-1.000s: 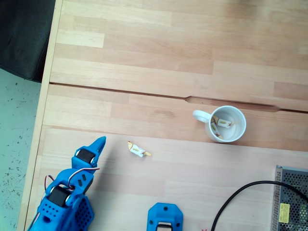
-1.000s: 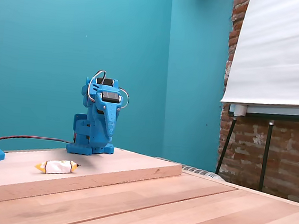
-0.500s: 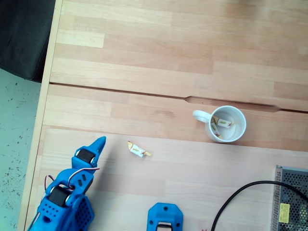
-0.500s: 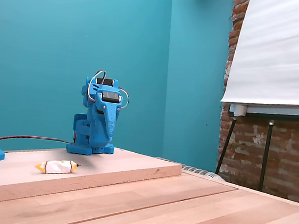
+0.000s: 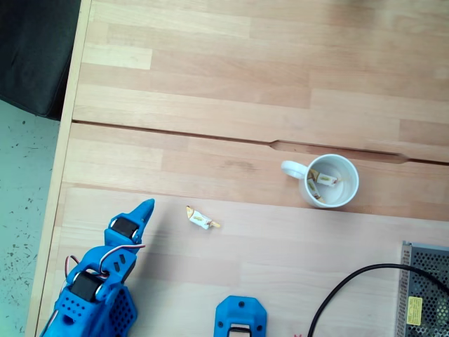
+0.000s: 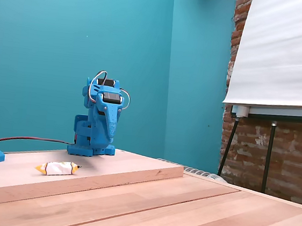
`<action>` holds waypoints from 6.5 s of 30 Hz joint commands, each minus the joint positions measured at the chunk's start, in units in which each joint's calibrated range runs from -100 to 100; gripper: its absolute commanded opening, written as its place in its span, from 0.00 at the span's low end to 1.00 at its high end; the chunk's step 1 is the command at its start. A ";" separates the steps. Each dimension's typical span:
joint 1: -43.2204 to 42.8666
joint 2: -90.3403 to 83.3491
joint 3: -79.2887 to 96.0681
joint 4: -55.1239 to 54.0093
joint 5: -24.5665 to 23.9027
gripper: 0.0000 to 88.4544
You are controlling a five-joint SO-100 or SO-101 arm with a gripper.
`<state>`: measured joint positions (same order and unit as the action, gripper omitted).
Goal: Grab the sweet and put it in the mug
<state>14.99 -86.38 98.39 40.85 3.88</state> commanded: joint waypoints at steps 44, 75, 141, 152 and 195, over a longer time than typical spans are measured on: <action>0.48 -0.63 0.54 -0.44 -0.10 0.06; 0.48 -0.63 0.54 -0.44 -0.10 0.06; 1.42 -0.46 -3.92 -0.20 -0.20 0.07; 6.79 0.75 -20.42 17.30 -4.44 0.06; 17.69 50.66 -42.90 20.61 -3.91 0.07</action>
<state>31.98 -35.79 56.61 61.43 -0.66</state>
